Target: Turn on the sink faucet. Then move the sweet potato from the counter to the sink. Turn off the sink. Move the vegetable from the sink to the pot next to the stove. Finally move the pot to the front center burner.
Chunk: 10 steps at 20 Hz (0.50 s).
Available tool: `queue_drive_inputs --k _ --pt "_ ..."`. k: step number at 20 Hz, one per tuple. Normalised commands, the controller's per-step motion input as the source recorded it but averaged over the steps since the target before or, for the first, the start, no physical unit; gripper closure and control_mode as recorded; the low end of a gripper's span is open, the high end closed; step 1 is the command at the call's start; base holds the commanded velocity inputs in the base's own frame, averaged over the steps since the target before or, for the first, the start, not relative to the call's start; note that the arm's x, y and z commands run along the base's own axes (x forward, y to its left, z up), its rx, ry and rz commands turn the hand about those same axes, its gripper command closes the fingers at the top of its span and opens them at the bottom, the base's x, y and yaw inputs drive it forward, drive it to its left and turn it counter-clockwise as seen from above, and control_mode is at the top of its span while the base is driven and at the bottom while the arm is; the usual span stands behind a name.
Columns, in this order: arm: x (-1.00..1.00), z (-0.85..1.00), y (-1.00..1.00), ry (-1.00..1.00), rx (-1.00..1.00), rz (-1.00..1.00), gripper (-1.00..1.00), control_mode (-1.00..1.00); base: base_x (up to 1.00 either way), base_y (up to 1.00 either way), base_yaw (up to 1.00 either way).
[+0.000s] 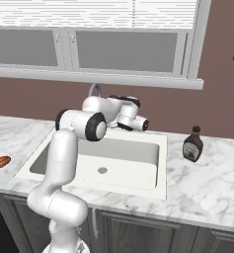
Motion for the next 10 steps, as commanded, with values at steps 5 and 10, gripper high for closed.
queue_drive_inputs --k 5,10 --pt "0.02 -0.04 0.26 0.01 0.0 -0.01 1.0 -1.0 0.0 0.0 0.0" --pt "0.03 0.0 0.08 0.0 0.0 -0.02 1.0 -1.0 0.0 0.0 0.0"
